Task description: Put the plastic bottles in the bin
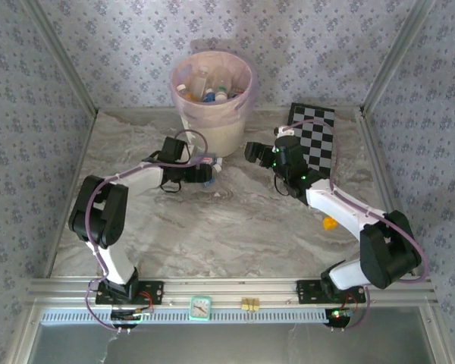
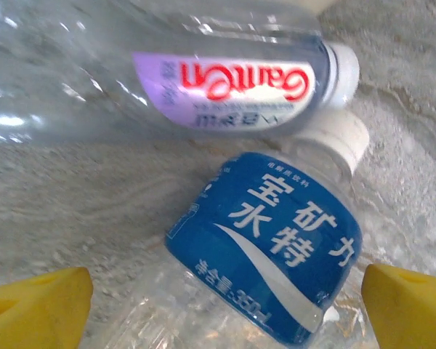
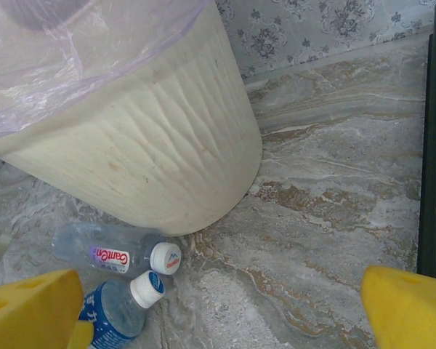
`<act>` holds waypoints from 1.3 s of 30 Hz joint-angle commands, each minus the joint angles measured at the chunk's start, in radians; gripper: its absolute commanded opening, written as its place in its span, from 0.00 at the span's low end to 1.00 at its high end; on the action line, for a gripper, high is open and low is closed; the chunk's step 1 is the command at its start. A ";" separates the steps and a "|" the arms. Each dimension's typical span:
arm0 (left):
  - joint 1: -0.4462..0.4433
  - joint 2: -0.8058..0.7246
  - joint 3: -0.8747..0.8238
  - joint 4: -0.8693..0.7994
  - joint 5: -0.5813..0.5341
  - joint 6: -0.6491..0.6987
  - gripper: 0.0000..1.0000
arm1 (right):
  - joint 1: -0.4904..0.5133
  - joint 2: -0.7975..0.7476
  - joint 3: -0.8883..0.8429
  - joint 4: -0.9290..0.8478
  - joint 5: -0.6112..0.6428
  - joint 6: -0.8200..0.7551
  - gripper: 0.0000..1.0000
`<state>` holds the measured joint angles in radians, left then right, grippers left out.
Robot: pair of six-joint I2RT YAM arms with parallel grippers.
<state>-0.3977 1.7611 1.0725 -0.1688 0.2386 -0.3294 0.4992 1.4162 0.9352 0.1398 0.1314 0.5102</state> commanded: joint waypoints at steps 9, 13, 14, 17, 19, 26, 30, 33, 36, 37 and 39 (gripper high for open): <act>-0.056 0.004 -0.004 -0.044 -0.016 0.019 0.94 | -0.012 0.015 -0.006 0.020 -0.010 0.034 1.00; -0.068 0.029 0.007 -0.056 -0.021 0.027 0.92 | -0.016 0.014 -0.007 0.015 -0.012 0.040 1.00; -0.070 0.033 0.009 -0.057 -0.020 0.027 0.91 | -0.017 0.013 -0.008 0.015 -0.013 0.042 1.00; -0.079 0.044 0.011 -0.058 -0.021 0.030 0.90 | -0.020 0.012 -0.010 0.014 -0.014 0.046 1.00; -0.085 0.051 0.015 -0.060 -0.021 0.033 0.88 | -0.022 0.012 -0.011 0.015 -0.016 0.050 1.00; -0.103 0.052 0.021 -0.069 -0.024 0.045 0.74 | -0.028 0.007 -0.014 0.014 -0.020 0.058 1.00; -0.112 0.021 0.007 -0.053 -0.024 0.046 0.64 | -0.030 0.006 -0.019 0.018 -0.024 0.063 1.00; -0.118 -0.019 -0.011 -0.039 -0.026 0.037 0.60 | -0.030 0.006 -0.020 0.023 -0.030 0.067 1.00; -0.119 -0.075 -0.037 -0.024 -0.026 0.012 0.58 | -0.031 0.007 -0.022 0.026 -0.035 0.068 1.00; -0.119 -0.098 -0.045 -0.022 -0.025 0.004 0.58 | -0.031 0.006 -0.021 0.027 -0.037 0.068 1.00; -0.119 -0.151 -0.061 -0.017 -0.027 -0.010 0.57 | -0.034 0.007 -0.025 0.033 -0.043 0.068 1.00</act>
<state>-0.5121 1.7000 1.0245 -0.2066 0.2165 -0.3134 0.4740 1.4239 0.9192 0.1486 0.1028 0.5617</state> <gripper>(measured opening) 0.609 0.998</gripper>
